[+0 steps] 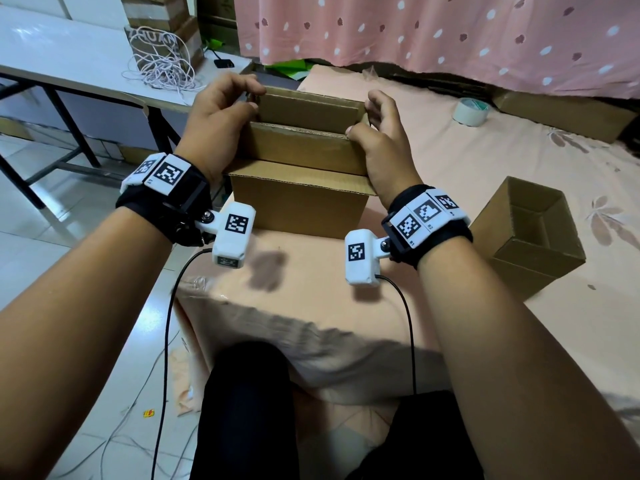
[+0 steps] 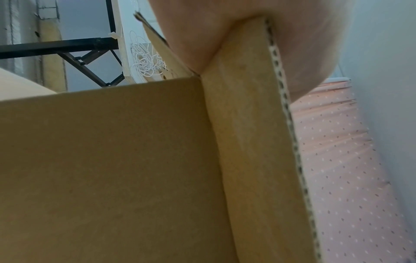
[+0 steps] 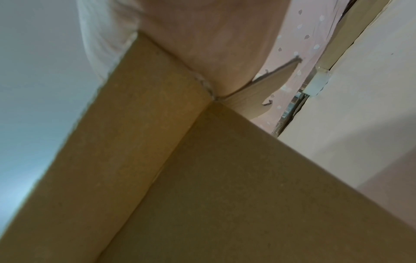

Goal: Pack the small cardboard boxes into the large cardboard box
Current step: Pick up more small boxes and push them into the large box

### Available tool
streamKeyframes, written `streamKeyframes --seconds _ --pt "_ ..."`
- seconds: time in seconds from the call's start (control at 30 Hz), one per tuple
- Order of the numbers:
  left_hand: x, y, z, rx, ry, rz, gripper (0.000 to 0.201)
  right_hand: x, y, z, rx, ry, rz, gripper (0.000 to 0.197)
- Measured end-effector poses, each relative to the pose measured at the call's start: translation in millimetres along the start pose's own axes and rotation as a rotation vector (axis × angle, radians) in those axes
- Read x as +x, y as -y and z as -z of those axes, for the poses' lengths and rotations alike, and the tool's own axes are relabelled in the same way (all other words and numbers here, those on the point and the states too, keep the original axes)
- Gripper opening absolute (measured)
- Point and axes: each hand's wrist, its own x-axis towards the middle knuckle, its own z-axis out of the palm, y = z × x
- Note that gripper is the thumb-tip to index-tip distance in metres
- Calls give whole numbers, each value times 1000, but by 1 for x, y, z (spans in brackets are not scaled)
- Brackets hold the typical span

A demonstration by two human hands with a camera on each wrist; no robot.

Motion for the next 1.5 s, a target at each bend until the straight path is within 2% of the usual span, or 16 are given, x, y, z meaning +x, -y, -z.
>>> streamKeyframes --seconds 0.47,1.5 --pt "1 3 -1 21 -16 -14 27 3 -3 -2 -35 -28 -12 56" --pt "2 4 0 15 -20 12 23 11 -13 -4 17 -14 13 43"
